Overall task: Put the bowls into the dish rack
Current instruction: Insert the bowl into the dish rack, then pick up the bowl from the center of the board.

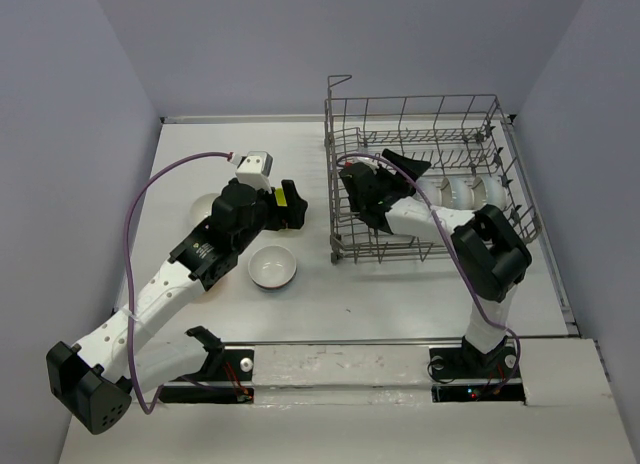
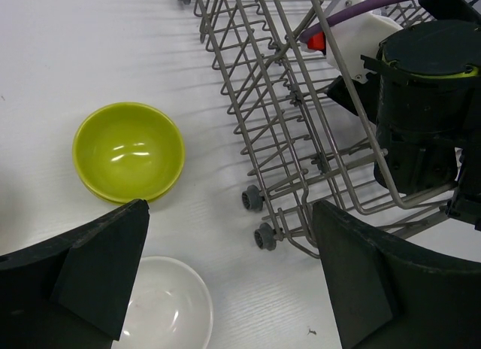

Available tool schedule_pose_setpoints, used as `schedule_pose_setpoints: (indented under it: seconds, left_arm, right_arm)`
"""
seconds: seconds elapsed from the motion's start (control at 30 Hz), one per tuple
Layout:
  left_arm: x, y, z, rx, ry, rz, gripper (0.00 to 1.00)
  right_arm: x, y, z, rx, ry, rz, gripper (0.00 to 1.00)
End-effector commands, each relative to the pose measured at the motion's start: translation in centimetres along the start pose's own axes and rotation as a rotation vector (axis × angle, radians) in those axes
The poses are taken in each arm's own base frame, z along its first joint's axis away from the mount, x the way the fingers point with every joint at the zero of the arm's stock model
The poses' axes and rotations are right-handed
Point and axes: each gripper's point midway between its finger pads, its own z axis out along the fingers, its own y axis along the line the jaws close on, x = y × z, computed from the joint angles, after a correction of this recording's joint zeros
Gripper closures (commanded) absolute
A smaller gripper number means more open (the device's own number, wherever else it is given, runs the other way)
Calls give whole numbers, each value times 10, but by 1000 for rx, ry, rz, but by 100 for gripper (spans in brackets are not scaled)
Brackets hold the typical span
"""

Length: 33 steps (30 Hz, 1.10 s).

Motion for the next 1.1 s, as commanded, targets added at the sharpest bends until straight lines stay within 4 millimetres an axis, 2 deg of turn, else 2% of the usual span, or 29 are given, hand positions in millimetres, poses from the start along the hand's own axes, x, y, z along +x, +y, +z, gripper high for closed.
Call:
schedule_pose_setpoints:
  seconds: [0.0, 0.4, 0.63, 1.07]
  left_arm:
    - [2, 3, 2, -12, -7, 16, 1]
    - [3, 9, 6, -29, 5, 12, 1]
    - [-3, 16, 6, -50, -9, 1, 1]
    - [-18, 30, -1, -92, -57, -16, 1]
  right_arm:
    - [-6, -6, -7, -13, -32, 51, 0]
    - [-6, -37, -12, -9, -59, 173, 0]
    - [-1, -64, -18, -23, -101, 280, 0]
    - [-21, -85, -30, -161, -239, 525, 0]
